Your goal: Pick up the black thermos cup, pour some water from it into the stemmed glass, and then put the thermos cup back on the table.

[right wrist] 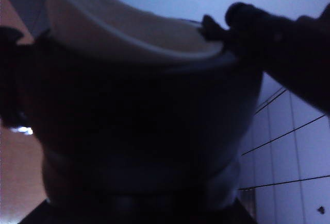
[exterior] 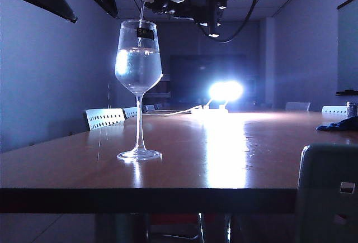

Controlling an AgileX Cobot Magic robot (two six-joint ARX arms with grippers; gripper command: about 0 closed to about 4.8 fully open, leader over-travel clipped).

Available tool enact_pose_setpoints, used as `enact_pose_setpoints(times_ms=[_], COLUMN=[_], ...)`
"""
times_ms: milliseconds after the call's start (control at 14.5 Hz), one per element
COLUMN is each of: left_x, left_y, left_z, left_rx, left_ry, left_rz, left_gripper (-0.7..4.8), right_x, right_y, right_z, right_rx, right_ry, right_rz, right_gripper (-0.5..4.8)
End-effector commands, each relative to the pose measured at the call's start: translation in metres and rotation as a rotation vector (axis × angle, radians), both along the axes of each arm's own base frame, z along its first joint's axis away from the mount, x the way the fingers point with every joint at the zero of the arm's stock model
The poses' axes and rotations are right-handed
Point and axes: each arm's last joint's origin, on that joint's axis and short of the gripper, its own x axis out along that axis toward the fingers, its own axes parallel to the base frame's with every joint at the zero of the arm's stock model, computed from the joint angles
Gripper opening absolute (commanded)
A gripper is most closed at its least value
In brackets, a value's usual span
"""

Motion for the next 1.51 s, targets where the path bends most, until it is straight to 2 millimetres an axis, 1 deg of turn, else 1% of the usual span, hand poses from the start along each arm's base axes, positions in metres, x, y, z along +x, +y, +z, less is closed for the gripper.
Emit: enact_pose_setpoints(times_ms=[69, 1514], left_x=[-0.0003, -0.0003], left_y=[0.0003, 0.0003], left_z=[0.0027, 0.0027], left_rx=[-0.004, -0.004], left_ry=[-0.016, -0.016], left_rz=[0.001, 0.001], left_gripper=[4.79, 4.79], right_x=[-0.0039, -0.0039], right_y=[-0.0013, -0.0013], right_z=[0.0164, 0.017], right_rx=[0.035, 0.003], right_ry=[-0.104, -0.144], right_rz=[0.002, -0.005], right_gripper=[1.78, 1.79])
